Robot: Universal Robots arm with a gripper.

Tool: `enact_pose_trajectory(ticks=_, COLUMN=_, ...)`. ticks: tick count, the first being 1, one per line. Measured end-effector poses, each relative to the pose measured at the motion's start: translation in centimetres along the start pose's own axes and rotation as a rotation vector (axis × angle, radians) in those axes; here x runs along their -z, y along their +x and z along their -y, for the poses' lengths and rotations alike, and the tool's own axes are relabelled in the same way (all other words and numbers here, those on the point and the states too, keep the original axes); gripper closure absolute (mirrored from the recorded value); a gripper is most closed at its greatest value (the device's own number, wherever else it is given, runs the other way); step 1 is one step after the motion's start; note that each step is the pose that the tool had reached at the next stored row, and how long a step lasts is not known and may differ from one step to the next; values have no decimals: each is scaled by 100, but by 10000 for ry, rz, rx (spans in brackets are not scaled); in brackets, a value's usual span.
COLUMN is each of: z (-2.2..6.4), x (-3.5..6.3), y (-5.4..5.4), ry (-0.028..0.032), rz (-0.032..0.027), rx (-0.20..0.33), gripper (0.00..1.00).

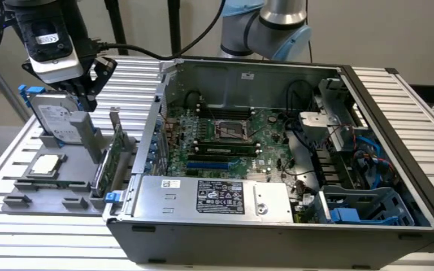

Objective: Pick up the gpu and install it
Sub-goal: 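Pick up the gpu and move the gpu toward the slot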

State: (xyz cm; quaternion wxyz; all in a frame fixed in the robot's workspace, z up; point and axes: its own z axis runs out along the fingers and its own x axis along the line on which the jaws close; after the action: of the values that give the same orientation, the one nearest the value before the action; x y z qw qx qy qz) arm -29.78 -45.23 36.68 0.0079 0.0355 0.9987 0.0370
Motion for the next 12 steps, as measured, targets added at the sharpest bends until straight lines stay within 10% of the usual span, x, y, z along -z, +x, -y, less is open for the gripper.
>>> enact_pose_trajectory(ticks=12, z=0, x=1, y=1, ry=2, rz=-2, rx=-2, gripper=100)
